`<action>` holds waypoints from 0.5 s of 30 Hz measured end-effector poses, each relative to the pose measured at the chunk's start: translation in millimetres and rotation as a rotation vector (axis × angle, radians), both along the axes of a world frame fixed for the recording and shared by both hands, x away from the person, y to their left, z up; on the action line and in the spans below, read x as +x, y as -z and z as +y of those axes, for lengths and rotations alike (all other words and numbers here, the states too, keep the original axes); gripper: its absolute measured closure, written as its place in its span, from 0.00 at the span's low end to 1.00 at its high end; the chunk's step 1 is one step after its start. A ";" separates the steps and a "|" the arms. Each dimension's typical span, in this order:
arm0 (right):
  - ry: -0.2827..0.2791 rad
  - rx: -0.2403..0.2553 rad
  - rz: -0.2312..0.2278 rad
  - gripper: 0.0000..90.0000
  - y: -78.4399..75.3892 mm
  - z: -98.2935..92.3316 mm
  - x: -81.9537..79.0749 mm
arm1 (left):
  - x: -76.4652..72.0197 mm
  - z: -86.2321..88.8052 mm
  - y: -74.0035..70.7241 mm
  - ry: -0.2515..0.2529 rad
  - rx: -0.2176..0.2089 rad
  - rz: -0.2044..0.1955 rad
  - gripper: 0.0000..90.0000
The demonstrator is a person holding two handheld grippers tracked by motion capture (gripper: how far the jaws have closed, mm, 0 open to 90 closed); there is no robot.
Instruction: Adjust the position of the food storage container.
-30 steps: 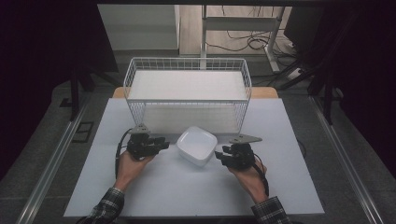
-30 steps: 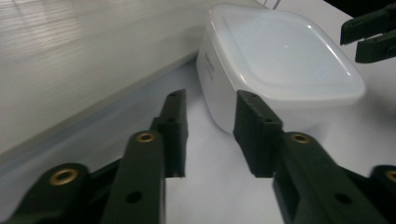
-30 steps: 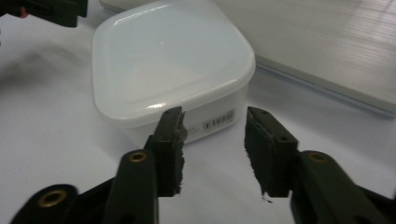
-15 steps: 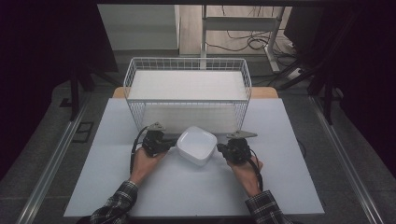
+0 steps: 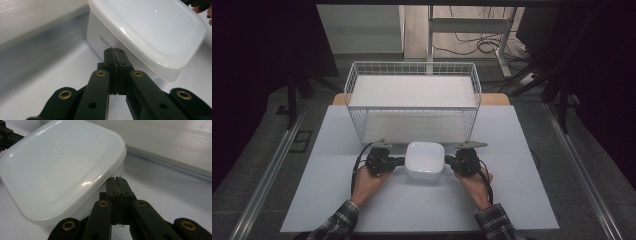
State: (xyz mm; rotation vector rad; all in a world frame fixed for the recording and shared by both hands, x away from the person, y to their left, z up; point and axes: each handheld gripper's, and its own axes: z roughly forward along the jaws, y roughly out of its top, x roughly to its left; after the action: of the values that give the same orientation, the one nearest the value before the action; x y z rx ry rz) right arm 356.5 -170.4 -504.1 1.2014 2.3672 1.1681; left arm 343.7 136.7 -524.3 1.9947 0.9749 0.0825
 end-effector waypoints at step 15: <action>-0.067 -0.019 0.007 0.99 -1.7 11.1 -26.9 | -27.4 9.0 -4.2 -0.037 0.023 0.019 1.00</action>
State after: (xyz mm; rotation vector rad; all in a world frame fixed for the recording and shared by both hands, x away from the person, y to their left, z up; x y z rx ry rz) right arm 329.6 -159.3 -502.4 1.1309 2.4357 1.1611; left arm 316.3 145.6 -520.2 2.0016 1.0275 0.0954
